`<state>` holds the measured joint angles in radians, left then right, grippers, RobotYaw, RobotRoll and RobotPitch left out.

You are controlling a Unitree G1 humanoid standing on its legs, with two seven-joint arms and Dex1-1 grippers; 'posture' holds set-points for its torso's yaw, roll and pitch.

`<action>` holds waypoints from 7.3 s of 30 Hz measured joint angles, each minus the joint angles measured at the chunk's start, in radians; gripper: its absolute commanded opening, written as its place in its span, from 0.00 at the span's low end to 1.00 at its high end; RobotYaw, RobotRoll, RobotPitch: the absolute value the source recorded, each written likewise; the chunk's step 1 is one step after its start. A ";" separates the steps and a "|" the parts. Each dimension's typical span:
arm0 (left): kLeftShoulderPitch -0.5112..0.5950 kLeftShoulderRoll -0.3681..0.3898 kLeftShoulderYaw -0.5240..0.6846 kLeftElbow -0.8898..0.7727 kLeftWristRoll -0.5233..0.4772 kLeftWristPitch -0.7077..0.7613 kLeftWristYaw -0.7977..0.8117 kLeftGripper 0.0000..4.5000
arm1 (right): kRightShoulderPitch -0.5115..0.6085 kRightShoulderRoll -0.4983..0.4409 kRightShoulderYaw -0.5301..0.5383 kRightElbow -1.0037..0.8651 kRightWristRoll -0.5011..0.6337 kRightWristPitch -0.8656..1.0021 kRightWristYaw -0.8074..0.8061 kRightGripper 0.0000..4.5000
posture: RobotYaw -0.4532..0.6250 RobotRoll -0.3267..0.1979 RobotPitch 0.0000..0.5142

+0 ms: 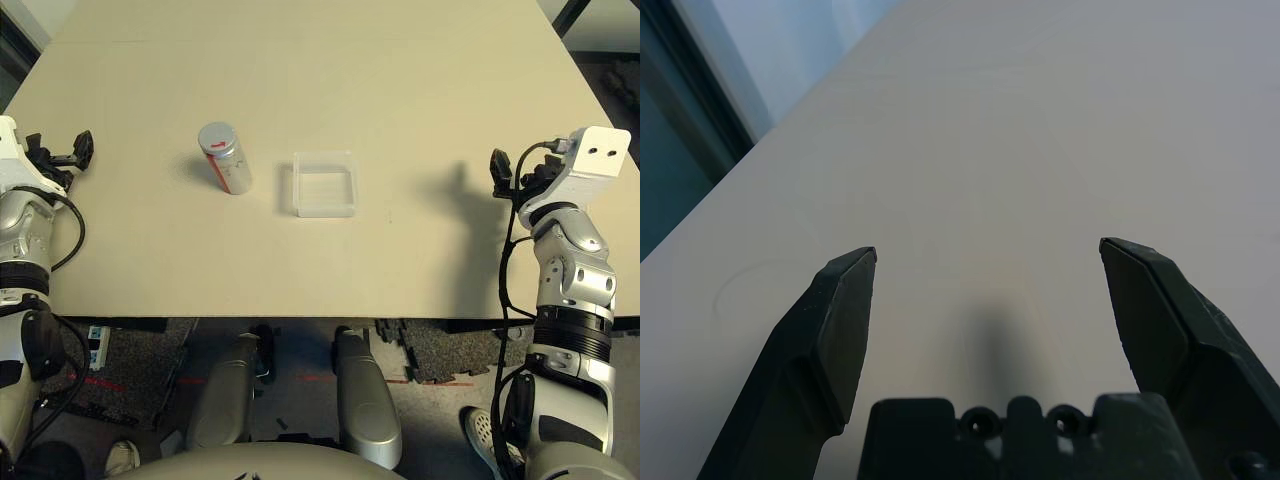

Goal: Pour the medicine from the bottle into the box.

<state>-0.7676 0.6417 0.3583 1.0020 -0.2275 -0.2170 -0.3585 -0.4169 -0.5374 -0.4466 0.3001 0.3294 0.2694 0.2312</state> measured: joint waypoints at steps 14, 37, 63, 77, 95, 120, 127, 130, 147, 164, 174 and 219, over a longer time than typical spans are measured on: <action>-0.074 -0.029 -0.030 0.026 0.004 -0.005 -0.043 1.00 | -0.031 -0.034 0.000 0.045 0.002 -0.043 0.030 1.00 | 0.33 0.62 0.41; 0.139 0.103 -0.211 -0.613 -0.145 0.579 -0.760 1.00 | -0.048 -0.176 0.238 -0.171 0.109 0.264 0.600 1.00 | 0.34 0.62 0.35; 0.012 -0.173 -0.293 -0.287 -0.048 0.332 -0.686 1.00 | -0.058 -0.133 0.329 -0.478 0.228 0.573 0.572 1.00 | 0.23 0.62 0.40; -0.066 -0.234 -0.299 -0.097 -0.005 0.189 -0.672 0.85 | -0.129 -0.059 0.395 -0.478 0.226 0.555 0.560 1.00 | 0.23 0.62 0.38; -0.134 -0.286 -0.374 -0.237 -0.006 0.264 -0.808 0.62 | -0.365 0.048 0.473 -0.458 0.174 0.516 0.491 1.00 | 0.25 0.62 0.33; -0.241 -0.372 -0.402 -0.167 0.025 0.252 -0.795 0.62 | -0.448 0.195 0.561 -0.413 0.020 0.483 0.393 1.00 | 0.23 0.62 0.33; -0.240 -0.372 -0.402 -0.166 0.029 0.252 -0.795 0.62 | -0.448 0.195 0.571 -0.411 0.009 0.483 0.391 0.61 | 0.23 0.62 0.33; -0.239 -0.370 -0.402 -0.161 0.033 0.252 -0.794 0.62 | -0.448 0.194 0.569 -0.411 0.007 0.483 0.392 0.38 | 0.24 0.62 0.33; -0.234 -0.375 -0.402 -0.162 0.034 0.253 -0.789 0.62 | -0.448 0.199 0.574 -0.398 0.000 0.473 0.413 0.81 | 0.24 0.62 0.32; -0.234 -0.377 -0.402 -0.172 0.034 0.244 -0.789 0.62 | -0.448 0.206 0.574 -0.378 -0.001 0.478 0.408 1.00 | 0.24 0.62 0.32; -0.232 -0.377 -0.405 -0.176 0.034 0.244 -0.790 0.62 | -0.449 0.218 0.574 -0.374 -0.001 0.478 0.392 0.96 | 0.24 0.62 0.32; -0.085 -0.310 -0.450 -0.692 -0.046 0.570 -0.896 0.62 | -0.656 0.119 0.533 0.152 0.096 0.081 1.161 0.56 | 0.34 0.62 0.36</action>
<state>-0.8522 0.3321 -0.0912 0.3097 -0.2732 0.3527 -1.2545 -1.0734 -0.4185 0.0865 0.4523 0.4249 0.3501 1.3918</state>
